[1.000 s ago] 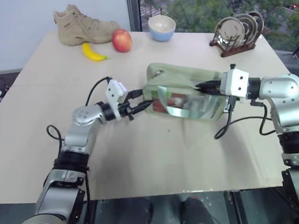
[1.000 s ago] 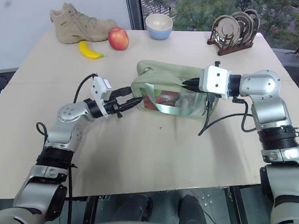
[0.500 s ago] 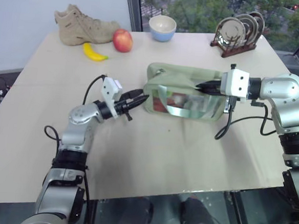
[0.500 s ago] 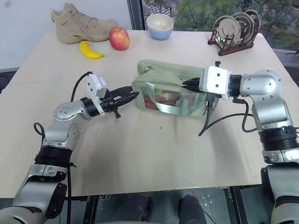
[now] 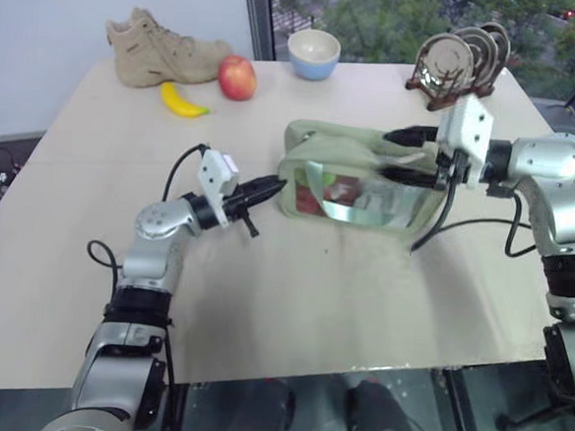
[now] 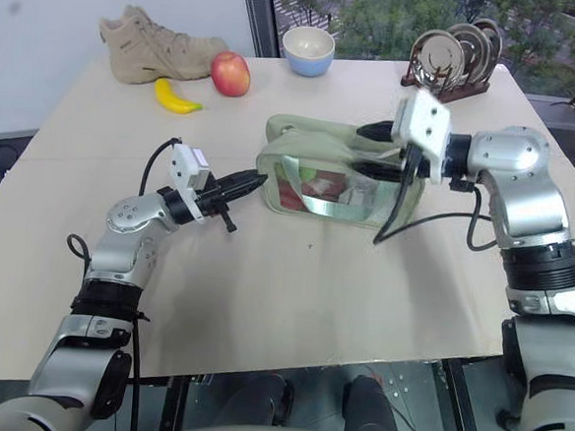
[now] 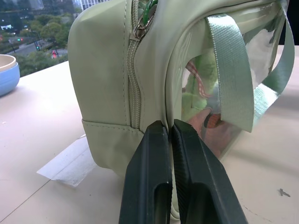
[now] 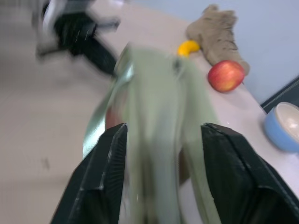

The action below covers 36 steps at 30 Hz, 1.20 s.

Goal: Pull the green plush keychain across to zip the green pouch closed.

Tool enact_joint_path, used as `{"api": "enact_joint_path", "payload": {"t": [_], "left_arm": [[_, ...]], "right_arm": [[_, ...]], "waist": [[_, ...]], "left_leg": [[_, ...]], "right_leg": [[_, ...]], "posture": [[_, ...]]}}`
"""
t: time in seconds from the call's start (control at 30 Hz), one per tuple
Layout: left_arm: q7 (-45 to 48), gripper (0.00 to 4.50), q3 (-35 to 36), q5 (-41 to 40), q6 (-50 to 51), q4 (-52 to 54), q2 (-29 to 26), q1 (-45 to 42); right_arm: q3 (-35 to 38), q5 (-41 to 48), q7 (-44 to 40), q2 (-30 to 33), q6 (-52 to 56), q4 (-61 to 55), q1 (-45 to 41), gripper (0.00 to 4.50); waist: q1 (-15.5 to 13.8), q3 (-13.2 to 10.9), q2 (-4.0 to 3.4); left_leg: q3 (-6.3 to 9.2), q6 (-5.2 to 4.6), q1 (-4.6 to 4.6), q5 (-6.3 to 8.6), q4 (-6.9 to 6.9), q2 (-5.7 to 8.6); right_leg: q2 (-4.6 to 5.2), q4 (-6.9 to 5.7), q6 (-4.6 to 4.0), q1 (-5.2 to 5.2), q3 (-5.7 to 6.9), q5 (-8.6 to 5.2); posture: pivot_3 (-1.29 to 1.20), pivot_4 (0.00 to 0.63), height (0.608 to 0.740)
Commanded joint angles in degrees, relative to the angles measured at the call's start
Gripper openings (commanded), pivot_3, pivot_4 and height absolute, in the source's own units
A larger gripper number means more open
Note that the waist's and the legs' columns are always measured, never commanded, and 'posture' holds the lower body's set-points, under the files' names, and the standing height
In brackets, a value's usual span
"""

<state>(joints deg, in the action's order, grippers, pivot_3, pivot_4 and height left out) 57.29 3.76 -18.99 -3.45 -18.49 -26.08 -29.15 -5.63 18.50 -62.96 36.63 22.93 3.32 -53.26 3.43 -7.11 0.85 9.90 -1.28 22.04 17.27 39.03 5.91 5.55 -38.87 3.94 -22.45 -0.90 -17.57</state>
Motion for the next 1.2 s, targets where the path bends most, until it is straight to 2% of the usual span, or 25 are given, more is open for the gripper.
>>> {"api": "enact_joint_path", "payload": {"t": [0.03, 0.1, 0.2, 0.37, 0.47, 0.6, 0.77, 0.97, 1.2], "left_arm": [[0.19, 0.00, 0.09, 0.20, -2.08, 1.13, 0.06, -0.02], [-0.10, 0.00, 0.19, 0.33, -2.40, 1.22, 0.12, 0.18], [-0.75, 0.00, 0.31, 0.38, -2.57, 1.72, 0.40, 0.56], [-1.74, 0.00, 0.67, 0.57, -2.73, 2.41, 0.28, 1.01], [-2.15, 0.00, 0.78, 0.56, -2.78, 2.63, 0.10, 1.28], [-2.59, 0.00, 0.83, 0.65, -3.04, 3.36, 0.04, 2.03], [-2.78, 0.00, 0.52, 1.09, -3.90, 4.04, 0.05, 2.52], [-3.07, 0.00, 0.38, 0.96, -3.99, 4.93, 0.17, 3.21], [-3.20, 0.00, 0.01, 0.83, -3.68, 5.94, 0.36, 3.64]], "right_arm": [[0.76, -0.87, 6.22, -2.57, 5.09, -1.31, -6.24, 2.29], [-1.42, -5.17, 10.24, -5.26, 2.07, 1.75, -8.85, 2.29], [-7.76, -15.53, 13.49, -7.22, -11.54, 9.36, -9.86, 2.29], [-13.42, -18.07, 6.67, -8.25, -24.72, 9.38, -4.81, 2.29], [-14.87, -18.16, 3.38, -8.43, -28.51, 8.85, -3.04, 2.29], [-13.84, -14.06, -0.24, -10.48, -21.52, 7.32, -2.68, 2.29], [-13.26, -12.89, -1.53, -11.52, -6.40, 10.16, -4.93, 2.29], [-10.77, -12.34, 2.47, -13.97, 5.25, 14.95, -8.13, 2.29], [-11.10, -12.43, 3.03, -15.09, 10.52, 16.00, -9.35, 2.29]], "waist": [[0.00, 0.01, 0.01], [-0.03, 0.04, 0.07], [0.00, 0.10, 0.16], [0.15, 0.13, 0.21], [0.53, 0.13, 0.21], [0.55, 0.13, 0.21], [0.46, 0.13, 0.21], [0.53, 0.13, 0.20], [0.53, 0.13, 0.20]], "left_leg": [[0.00, 0.00, 0.00, 0.00, 0.00, 0.00], [0.00, 0.00, 0.00, 0.00, -0.05, 0.00], [-0.03, 0.00, -0.03, 0.00, -0.02, 0.01], [0.02, 0.00, 0.06, 0.00, 0.04, 0.07], [0.03, 0.00, 0.09, 0.00, 0.03, 0.07], [0.03, 0.00, -0.01, 0.00, 0.04, 0.05], [0.04, 0.00, -0.05, 0.00, 0.06, 0.04], [0.04, 0.00, -0.03, 0.00, 0.03, 0.05], [0.04, 0.00, 0.00, 0.00, 0.03, 0.05]], "right_leg": [[0.00, 0.00, 0.00, -0.01, 0.00, 0.00], [0.01, 0.00, 0.00, -0.03, 0.00, 0.00], [0.02, -0.04, 0.00, -0.05, -0.01, 0.00], [0.07, -0.04, 0.00, -0.08, 0.04, 0.00], [0.06, -0.08, 0.00, -0.09, 0.04, 0.00], [0.04, -0.05, 0.00, -0.06, 0.06, 0.00], [0.03, -0.07, 0.00, -0.04, 0.04, 0.01], [0.04, -0.07, -0.01, -0.06, 0.03, 0.01], [0.05, -0.05, -0.02, -0.08, 0.03, 0.02]], "posture": [[0.00, 0.150, 0.740], [0.00, 0.150, 0.740], [0.00, 0.150, 0.740], [0.00, 0.150, 0.740], [0.00, 0.150, 0.740], [0.00, 0.150, 0.740], [0.00, 0.150, 0.740], [0.00, 0.150, 0.740], [0.00, 0.150, 0.740]]}}
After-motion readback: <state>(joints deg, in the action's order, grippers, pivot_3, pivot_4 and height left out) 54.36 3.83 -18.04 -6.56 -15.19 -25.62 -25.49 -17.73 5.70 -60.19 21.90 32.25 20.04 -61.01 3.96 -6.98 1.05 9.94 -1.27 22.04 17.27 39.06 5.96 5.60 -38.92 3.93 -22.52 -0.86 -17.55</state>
